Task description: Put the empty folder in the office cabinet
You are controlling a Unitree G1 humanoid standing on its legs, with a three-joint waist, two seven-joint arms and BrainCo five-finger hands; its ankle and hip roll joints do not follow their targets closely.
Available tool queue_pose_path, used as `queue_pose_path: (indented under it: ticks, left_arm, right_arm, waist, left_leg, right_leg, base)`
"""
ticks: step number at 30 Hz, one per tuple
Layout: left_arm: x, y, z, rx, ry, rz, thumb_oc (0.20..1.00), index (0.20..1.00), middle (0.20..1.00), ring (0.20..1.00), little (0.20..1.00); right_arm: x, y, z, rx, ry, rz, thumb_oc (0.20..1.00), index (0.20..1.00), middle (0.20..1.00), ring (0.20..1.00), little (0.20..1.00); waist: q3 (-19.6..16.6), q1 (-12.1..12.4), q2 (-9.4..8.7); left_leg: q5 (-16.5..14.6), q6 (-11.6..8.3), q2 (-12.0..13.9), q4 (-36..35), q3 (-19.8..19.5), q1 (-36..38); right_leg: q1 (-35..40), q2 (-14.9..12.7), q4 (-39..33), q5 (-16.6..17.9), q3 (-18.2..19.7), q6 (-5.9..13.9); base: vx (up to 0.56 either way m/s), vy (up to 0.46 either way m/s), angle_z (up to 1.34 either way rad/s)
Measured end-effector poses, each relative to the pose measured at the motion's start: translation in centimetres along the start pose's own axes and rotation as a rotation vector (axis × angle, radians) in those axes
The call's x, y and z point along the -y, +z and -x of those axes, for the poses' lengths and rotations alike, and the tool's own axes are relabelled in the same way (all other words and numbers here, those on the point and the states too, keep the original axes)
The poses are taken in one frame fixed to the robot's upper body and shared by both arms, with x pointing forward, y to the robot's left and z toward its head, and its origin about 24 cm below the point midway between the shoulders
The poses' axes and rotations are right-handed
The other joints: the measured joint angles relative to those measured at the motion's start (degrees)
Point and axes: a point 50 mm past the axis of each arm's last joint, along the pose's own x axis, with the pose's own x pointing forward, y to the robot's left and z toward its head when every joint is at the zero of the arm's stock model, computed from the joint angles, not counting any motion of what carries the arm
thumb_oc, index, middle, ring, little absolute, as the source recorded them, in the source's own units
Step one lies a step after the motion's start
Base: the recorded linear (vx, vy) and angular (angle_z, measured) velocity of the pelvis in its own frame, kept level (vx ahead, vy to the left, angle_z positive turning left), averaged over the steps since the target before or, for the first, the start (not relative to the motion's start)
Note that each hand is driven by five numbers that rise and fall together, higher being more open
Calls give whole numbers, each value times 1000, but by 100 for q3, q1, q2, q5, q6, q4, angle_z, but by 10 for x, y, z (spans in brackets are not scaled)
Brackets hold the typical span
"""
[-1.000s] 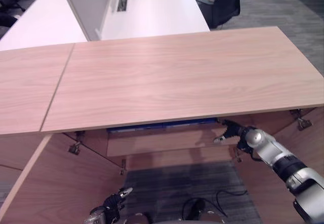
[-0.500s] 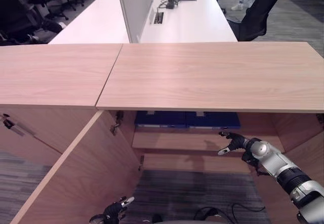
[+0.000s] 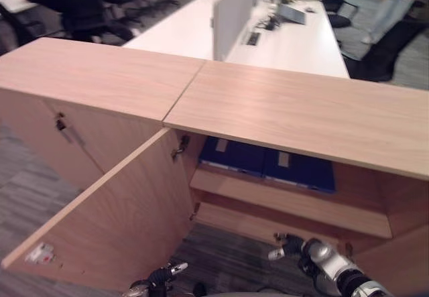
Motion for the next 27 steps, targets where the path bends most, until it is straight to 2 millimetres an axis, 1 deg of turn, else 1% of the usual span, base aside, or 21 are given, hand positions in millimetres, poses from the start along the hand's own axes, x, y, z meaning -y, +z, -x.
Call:
queue_pose_path:
  ticks: [1,2,3,4,6,8,11,13,15,16,17,18,19,20,21,22,23,24,25,26,27]
  left_arm:
    - [-1,-2,0,-7,4,-12,1000,1000,1000,1000,1000]
    - [0,-2,0,-9,4,-17,1000,1000,1000,1000,1000]
    - [0,-4,0,-13,4,-22,1000,1000,1000,1000,1000]
    - [3,-3,-1,-7,-2,-29,1000,1000,1000,1000,1000]
    - [6,-5,-1,-3,-9,-27,1000,1000,1000,1000,1000]
    - [10,-6,-3,-8,-20,-36,1000,1000,1000,1000,1000]
    - [16,-5,-5,-8,-32,-54,1000,1000,1000,1000,1000]
    - [20,-2,-6,2,-41,-66,1000,1000,1000,1000,1000]
    - [23,-4,-6,-1,-50,-79,1000,1000,1000,1000,1000]
    - [28,0,-8,20,-59,-82,1000,1000,1000,1000,1000]
    - [31,6,-9,41,-66,-85,1000,1000,1000,1000,1000]
    - [38,16,-11,68,-81,-90,1000,1000,1000,1000,1000]
    - [40,25,-12,88,-88,-98,1000,1000,1000,1000,1000]
    - [42,27,-12,95,-92,-99,1000,1000,1000,1000,1000]
    - [37,29,-10,112,-80,-98,1000,1000,1000,1000,1000]
    - [26,39,-8,134,-58,-121,1000,1000,1000,1000,1000]
    - [16,46,-6,144,-33,-133,1000,1000,1000,1000,1000]
    - [6,43,-3,133,-10,-135,1000,1000,1000,1000,1000]
    - [0,38,-1,110,5,-129,1000,1000,1000,1000,1000]
    - [-1,31,-1,82,7,-120,1000,1000,1000,1000,1000]
    - [1,23,-2,62,0,-102,1000,1000,1000,1000,1000]
  right_arm:
    - [-1,-7,0,-30,2,-9,1000,1000,1000,1000,1000]
    - [-2,-14,-1,-58,-7,-22,1000,1000,1000,1000,1000]
    - [-5,-22,-1,-89,-14,-38,1000,1000,1000,1000,1000]
    - [-7,-27,-2,-112,-18,-50,1000,1000,1000,1000,1000]
    - [-16,-28,-5,-120,-12,-58,1000,1000,1000,1000,1000]
    - [-22,-26,-7,-119,-5,-63,1000,1000,1000,1000,1000]
    - [-26,-26,-8,-115,-6,-67,1000,1000,1000,1000,1000]
    - [-26,-29,-8,-130,-18,-72,1000,1000,1000,1000,1000]
    - [-25,-34,-7,-147,-27,-84,1000,1000,1000,1000,1000]
    - [-23,-36,-7,-161,-37,-92,1000,1000,1000,1000,1000]
    - [-22,-38,-6,-172,-44,-96,1000,1000,1000,1000,1000]
    - [-18,-38,-6,-173,-54,-92,1000,1000,1000,1000,1000]
    - [-17,-35,-6,-167,-54,-85,1000,1000,1000,1000,1000]
    - [-15,-34,-6,-167,-57,-81,1000,1000,1000,1000,1000]
    - [-18,-26,-9,-145,-47,-79,1000,1000,1000,1000,1000]
    - [-24,-21,-11,-131,-32,-89,1000,1000,1000,1000,1000]
    - [-29,-19,-12,-125,-20,-101,1000,1000,1000,1000,1000]
    - [-33,-24,-12,-146,-7,-112,1000,1000,1000,1000,1000]
    - [-32,-31,-11,-174,-9,-118,1000,1000,1000,1000,1000]
    - [-30,-37,-9,-200,-15,-121,1000,1000,1000,1000,1000]
    - [-28,-45,-7,-221,-21,-121,1000,1000,1000,1000,1000]
  waist:
    - [-3,-4,-10]
    - [-69,39,112]
    - [-154,26,79]
    - [-232,59,125]
    - [-303,108,108]
    - [-332,114,99]
    - [-327,155,172]
    - [-331,183,253]
    - [-307,268,357]
    - [-247,311,429]
    - [-173,391,522]
    - [-34,472,668]
    - [75,432,667]
    - [120,453,737]
    - [140,593,648]
    - [234,532,340]
    - [322,457,32]
    - [256,502,-246]
    - [195,485,-331]
    - [164,389,-300]
    - [92,335,-171]
  left_leg:
    - [56,-64,72,-54,-55,-15]
    - [137,-62,199,-39,-155,-35]
    - [185,-112,259,-50,-207,-162]
    - [234,-153,345,-36,-300,-168]
    - [269,-204,494,-32,-335,-239]
    - [304,-255,558,28,-444,-333]
    - [325,-284,671,116,-611,-410]
    - [305,-302,721,190,-726,-459]
    - [314,-317,785,297,-902,-612]
    - [317,-480,837,512,-1027,-820]
    - [357,-592,892,599,-1155,-933]
    - [465,-746,967,696,-1261,-1091]
    - [638,-855,968,722,-1158,-1232]
    - [607,-773,1061,640,-975,-1271]
    - [85,-629,1216,496,-589,-1394]
    - [-328,-691,1177,679,-275,-1398]
    - [-326,-376,1027,1014,65,-1450]
    - [-361,-279,897,1299,405,-1336]
    - [-364,-286,885,1464,593,-1157]
    - [-364,-286,901,1462,630,-888]
    - [-391,-366,950,1296,699,-635]
  right_leg:
    - [-8,158,-40,-70,106,-52]
    - [-14,359,-33,-121,216,-129]
    - [-38,495,-100,-168,347,-195]
    - [-57,609,-123,-145,334,-234]
    - [-69,797,-251,-90,320,-339]
    - [-37,914,-354,-79,306,-393]
    - [42,1090,-463,-57,256,-467]
    - [104,1182,-493,-91,177,-542]
    - [82,1312,-463,-103,135,-608]
    - [-16,1405,-345,-165,106,-700]
    - [-61,1493,-231,-207,25,-767]
    - [-169,1638,50,-340,-48,-876]
    - [-286,1674,220,-443,-67,-1041]
    - [-387,1717,388,-551,-140,-1114]
    - [-586,1725,828,-739,-209,-1221]
    - [-712,1502,811,-814,-141,-1333]
    - [-591,1252,708,-753,-391,-1382]
    - [-499,1035,502,-595,-475,-1453]
    - [-318,1012,154,-454,-606,-1410]
    - [-189,1047,-48,-372,-706,-1391]
    - [-90,1072,-203,-324,-954,-1356]
  base:
    - [-42,-268,40]
    - [-16,-300,35]
    - [5,-307,33]
    - [12,-260,24]
    - [-1,-217,7]
    - [-11,-155,15]
    - [-26,-232,22]
    - [-74,-211,31]
    - [-158,-162,39]
    - [-240,-142,49]
    - [-224,-123,67]
    - [-142,-79,85]
    - [-38,-104,83]
    - [-1,-87,64]
    - [0,-86,54]
    - [-2,-7,87]
    - [16,12,93]
    - [54,49,87]
    - [107,88,69]
    - [118,118,74]
    - [79,106,85]
